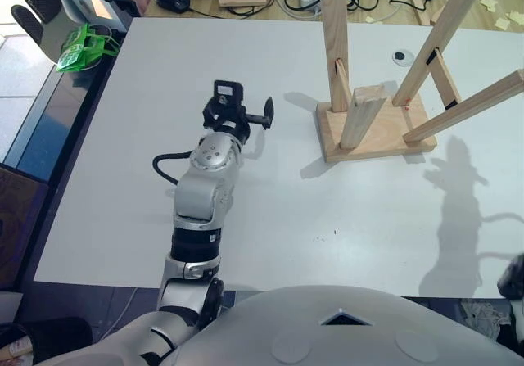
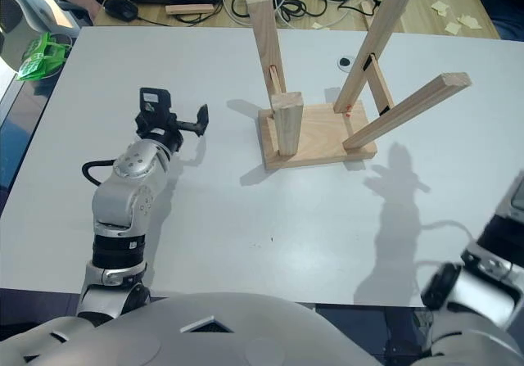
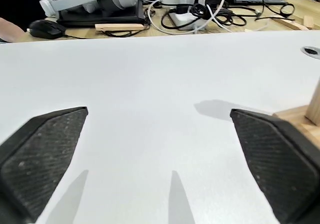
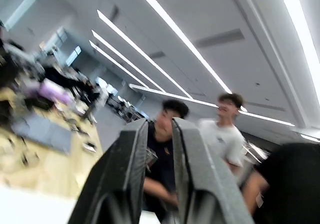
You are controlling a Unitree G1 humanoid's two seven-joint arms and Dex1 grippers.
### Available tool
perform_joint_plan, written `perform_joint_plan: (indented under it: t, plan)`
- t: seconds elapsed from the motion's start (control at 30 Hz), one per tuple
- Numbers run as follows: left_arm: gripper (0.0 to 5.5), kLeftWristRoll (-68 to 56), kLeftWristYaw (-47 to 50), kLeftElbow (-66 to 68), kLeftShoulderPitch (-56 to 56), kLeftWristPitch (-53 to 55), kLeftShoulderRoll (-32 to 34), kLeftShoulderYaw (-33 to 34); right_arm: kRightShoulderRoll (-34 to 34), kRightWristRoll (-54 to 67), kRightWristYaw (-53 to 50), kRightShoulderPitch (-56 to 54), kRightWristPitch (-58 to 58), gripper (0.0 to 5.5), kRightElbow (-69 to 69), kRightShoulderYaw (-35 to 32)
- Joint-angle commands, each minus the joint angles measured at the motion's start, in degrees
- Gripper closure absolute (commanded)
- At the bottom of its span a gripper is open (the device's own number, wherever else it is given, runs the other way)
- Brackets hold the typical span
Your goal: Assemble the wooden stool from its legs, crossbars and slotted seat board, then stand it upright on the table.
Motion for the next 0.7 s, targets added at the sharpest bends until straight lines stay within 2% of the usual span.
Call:
perform_joint_plan:
  t: [0.03,0.17,0.4,0.57,0.7]
  plan:
    - [1.01,-0.5,-0.8,0.0,2.0,5.1,-2.4,-2.6,1.1,2.5,5.8,12.0,-2.2,5.42,13.9,0.5]
    - [1.62,-3.0,-2.2,6.7,0.2,6.1,-7.3,-1.8,3.0,4.3,15.1,17.3,-4.3,5.5,20.0,8.5]
    - [2.67,-1.3,-3.7,9.8,0.6,6.0,-7.6,-5.2,5.0,6.0,18.7,16.5,-5.9,5.5,23.1,15.3]
    - [3.5,-0.4,-6.3,8.5,1.0,7.9,-5.8,-8.9,4.1,8.1,25.4,11.5,-5.9,5.5,26.1,19.7]
    - [4.07,-0.8,-7.4,8.5,1.3,7.4,-6.2,-8.9,3.8,11.1,31.1,5.9,-4.0,5.5,30.4,21.2]
